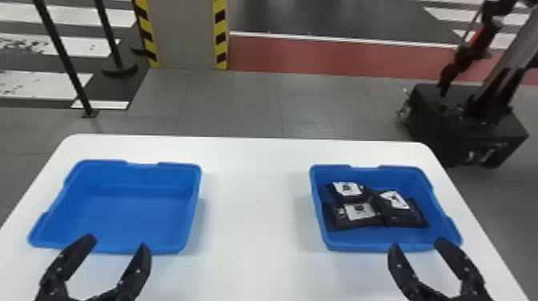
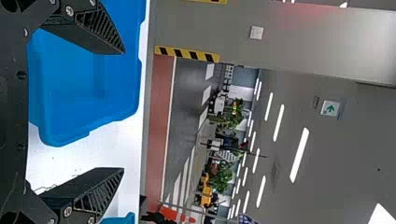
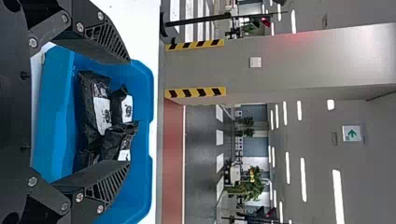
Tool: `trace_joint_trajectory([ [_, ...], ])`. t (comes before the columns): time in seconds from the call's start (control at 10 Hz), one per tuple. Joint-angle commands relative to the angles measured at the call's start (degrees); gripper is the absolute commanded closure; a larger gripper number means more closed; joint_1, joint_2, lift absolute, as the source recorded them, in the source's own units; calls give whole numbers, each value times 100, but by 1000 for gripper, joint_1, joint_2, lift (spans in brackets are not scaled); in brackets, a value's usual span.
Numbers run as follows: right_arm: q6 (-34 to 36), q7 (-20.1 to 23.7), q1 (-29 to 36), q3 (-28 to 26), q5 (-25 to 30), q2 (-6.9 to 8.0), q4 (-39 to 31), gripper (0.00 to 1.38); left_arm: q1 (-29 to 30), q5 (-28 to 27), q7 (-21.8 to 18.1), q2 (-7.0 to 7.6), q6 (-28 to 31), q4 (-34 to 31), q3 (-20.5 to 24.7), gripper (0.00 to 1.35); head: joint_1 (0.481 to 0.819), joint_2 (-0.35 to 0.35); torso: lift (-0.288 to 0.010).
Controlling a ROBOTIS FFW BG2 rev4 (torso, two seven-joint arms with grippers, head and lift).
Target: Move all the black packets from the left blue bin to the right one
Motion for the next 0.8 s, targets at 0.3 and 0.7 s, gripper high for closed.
trace_joint_trajectory([
  [0.3,0,-1,-17,22,-24,14,19,280,11,26,0,-24,4,0,-9,139,695,-80,-110],
  [0.7,0,-1,-3,22,-85,14,33,280,-31,35,0,-24,18,0,-9,139,695,-82,-110],
])
